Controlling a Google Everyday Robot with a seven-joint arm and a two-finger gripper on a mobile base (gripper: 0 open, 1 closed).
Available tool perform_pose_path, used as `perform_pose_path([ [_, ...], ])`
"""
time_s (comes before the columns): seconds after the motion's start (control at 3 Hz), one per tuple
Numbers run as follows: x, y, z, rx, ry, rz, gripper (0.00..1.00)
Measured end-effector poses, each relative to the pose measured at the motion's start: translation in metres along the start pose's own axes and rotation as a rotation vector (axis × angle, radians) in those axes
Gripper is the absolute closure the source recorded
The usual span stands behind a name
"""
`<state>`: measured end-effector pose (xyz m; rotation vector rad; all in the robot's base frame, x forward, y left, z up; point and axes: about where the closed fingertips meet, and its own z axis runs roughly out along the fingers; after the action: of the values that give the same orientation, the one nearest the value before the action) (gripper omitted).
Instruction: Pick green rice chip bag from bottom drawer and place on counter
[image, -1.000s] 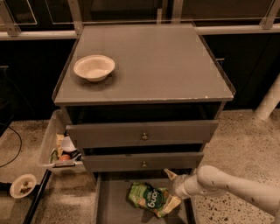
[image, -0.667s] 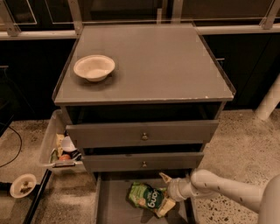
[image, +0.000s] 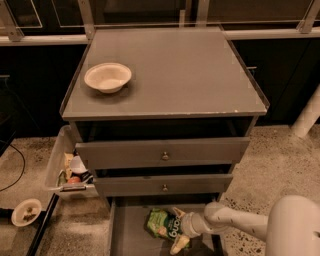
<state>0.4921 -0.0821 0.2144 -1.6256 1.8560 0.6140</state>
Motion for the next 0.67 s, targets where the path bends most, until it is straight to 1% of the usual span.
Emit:
perform_pose_path([
  [0.33, 0.015, -0.003, 0.023, 0.014, -0.001, -0.008, 0.00],
  [0.67, 0.025, -0.014, 0.031, 0.057, -0.003, -0.026, 0.00],
])
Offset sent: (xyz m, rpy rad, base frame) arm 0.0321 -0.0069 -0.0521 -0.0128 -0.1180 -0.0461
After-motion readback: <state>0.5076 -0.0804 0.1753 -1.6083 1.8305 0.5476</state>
